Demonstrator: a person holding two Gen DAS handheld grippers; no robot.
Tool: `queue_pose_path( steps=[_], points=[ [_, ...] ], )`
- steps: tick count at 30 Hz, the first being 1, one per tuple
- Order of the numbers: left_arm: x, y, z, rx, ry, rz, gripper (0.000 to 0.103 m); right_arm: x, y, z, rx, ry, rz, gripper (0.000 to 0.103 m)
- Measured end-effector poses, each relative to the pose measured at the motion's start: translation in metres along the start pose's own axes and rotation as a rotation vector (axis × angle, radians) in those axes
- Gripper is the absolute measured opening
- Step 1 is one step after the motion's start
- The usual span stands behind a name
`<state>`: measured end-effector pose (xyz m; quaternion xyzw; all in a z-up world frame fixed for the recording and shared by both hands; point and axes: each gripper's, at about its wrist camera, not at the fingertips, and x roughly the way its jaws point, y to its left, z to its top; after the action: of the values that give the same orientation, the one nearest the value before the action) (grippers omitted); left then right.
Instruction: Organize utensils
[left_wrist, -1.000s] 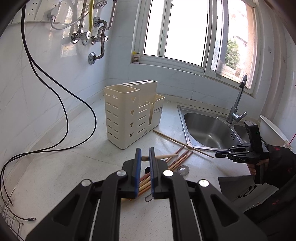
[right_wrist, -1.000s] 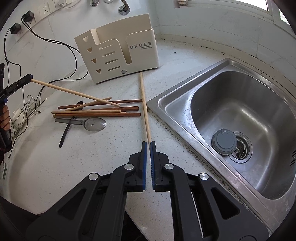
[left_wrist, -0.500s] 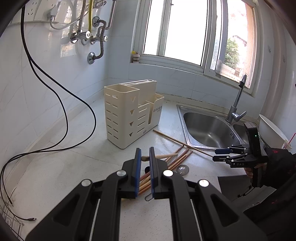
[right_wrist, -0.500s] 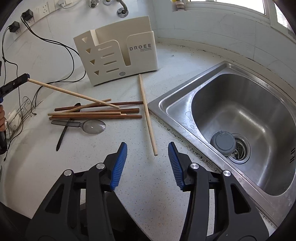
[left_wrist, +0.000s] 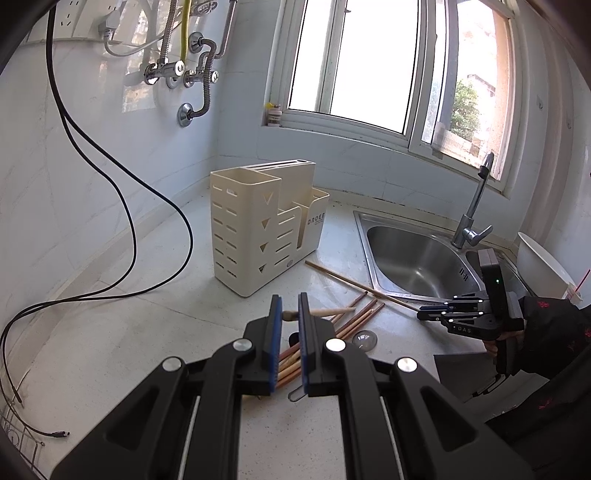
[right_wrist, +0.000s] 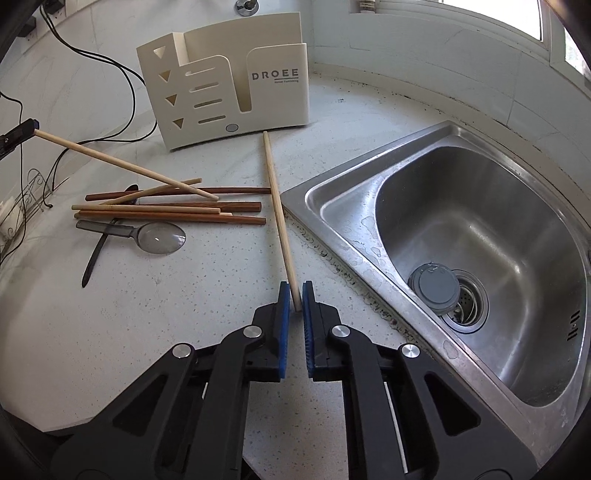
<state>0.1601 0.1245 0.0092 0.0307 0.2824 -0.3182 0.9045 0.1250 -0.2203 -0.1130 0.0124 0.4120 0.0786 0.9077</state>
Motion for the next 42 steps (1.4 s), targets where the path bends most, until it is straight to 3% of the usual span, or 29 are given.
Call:
queue_pose_path(
  steps=[8, 19, 30, 42],
  points=[
    [-0.001, -0.001, 0.009, -0.009, -0.022, 0.008, 0.008, -0.036, -0.006, 0.013, 0.043, -0.108, 0.028, 0.004],
    [-0.004, -0.015, 0.034, -0.041, -0.071, 0.039, 0.008, -0.085, -0.01, 0.058, 0.055, -0.242, 0.036, 0.004],
    [-0.003, -0.029, 0.056, -0.106, -0.106, 0.16, 0.008, -0.085, -0.025, 0.094, 0.015, -0.302, 0.098, 0.004],
    [-0.008, -0.046, 0.076, -0.114, -0.134, 0.208, 0.007, -0.089, -0.047, 0.11, -0.013, -0.349, 0.117, 0.004]
  ],
)
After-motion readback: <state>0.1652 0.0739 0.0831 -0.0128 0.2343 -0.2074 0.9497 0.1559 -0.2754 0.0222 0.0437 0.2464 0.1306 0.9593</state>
